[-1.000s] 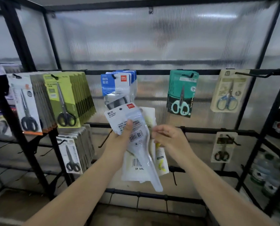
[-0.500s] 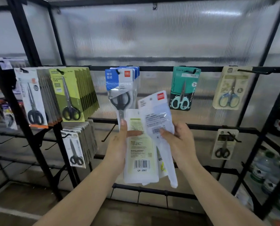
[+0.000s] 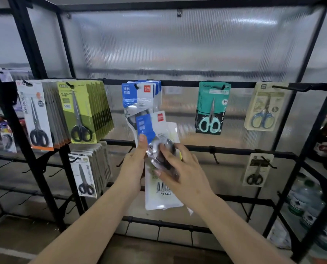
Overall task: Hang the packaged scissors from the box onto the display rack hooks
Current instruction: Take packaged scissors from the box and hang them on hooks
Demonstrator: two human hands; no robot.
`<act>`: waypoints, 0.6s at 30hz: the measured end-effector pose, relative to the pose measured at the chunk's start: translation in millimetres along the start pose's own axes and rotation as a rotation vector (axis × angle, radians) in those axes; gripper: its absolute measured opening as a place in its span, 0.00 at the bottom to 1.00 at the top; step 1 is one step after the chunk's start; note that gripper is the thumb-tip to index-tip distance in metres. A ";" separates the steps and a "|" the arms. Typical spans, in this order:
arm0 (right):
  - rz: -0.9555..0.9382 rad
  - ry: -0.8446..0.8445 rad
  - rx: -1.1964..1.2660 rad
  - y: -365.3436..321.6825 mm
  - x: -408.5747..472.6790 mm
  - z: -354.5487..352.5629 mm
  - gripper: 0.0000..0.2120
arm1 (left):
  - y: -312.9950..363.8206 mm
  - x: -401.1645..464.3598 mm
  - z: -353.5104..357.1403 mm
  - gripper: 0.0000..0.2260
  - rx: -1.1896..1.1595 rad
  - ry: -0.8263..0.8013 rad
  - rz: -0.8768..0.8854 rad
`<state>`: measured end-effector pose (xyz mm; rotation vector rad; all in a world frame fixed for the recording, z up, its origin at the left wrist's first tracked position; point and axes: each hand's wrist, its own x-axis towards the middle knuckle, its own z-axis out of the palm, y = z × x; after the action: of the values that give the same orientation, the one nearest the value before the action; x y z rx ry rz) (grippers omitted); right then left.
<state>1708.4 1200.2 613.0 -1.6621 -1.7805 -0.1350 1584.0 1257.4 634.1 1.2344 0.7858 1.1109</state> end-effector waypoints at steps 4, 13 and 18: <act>0.036 0.085 0.132 -2.3 6.6 -1.7 0.31 | 0.2 0.3 -5.4 0.17 -0.087 -0.015 0.019; 0.151 0.139 0.473 -6.8 46.0 -0.8 0.30 | 2.7 -2.7 -23.5 0.13 -0.018 -0.055 0.058; 0.037 0.180 0.648 -28.8 63.3 0.3 0.23 | 11.9 -0.3 -40.1 0.12 -0.082 0.136 0.025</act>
<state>1685.6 1248.5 657.5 -1.1697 -1.4471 0.2757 1544.1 1269.6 637.7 1.1111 0.8204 1.2460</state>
